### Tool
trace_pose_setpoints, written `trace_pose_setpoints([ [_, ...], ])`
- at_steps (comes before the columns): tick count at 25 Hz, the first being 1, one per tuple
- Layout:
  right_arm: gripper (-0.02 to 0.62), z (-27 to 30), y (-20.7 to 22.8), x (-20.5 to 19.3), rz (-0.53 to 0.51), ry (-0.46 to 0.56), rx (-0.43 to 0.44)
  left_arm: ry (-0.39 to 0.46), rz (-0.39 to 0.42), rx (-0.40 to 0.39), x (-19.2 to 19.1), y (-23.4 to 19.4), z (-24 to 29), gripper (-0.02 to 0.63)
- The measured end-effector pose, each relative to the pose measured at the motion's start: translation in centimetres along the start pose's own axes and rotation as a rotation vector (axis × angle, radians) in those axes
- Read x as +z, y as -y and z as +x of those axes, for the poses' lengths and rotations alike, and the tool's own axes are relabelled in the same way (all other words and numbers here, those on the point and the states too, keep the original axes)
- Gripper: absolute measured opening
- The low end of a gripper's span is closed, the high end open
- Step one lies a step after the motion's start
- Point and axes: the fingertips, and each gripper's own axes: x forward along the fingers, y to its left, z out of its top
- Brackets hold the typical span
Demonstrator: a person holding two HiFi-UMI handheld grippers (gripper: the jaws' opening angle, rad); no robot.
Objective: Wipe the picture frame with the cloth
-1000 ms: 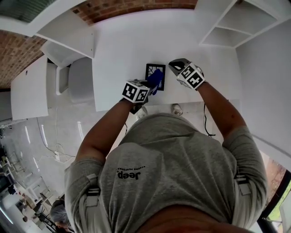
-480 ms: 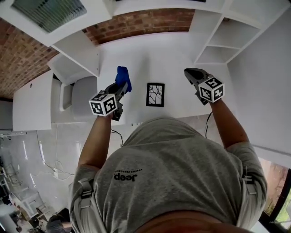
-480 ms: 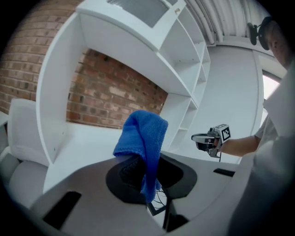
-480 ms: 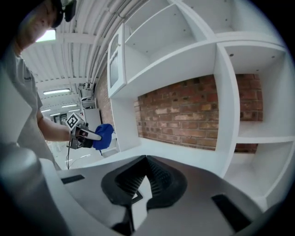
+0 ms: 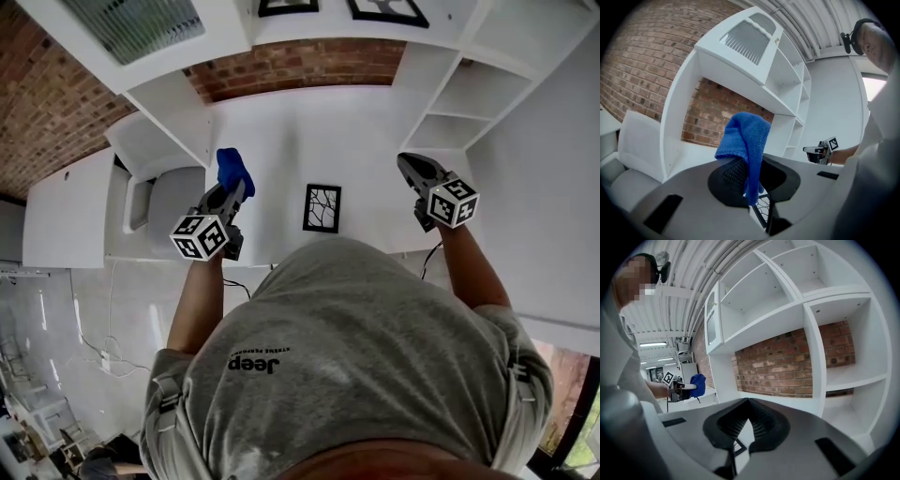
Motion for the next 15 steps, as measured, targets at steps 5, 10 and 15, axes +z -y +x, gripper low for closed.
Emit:
trace_pose_setpoints([
  [5,0.015,-0.60,0.43,-0.40,0.035,0.011,-0.012,0.019,-0.005,0.016,-0.61,0.03,-0.63,0.055],
  [10,0.015,-0.65,0.69,-0.57,0.039,0.021,-0.015,0.018,-0.001,0.016,-1.03,0.44,-0.60,0.055],
  [15,0.015,-0.79,0.72,-0.48,0.036,0.025,-0.018,0.022,-0.002,0.016,-0.75,0.57,-0.80,0.055],
])
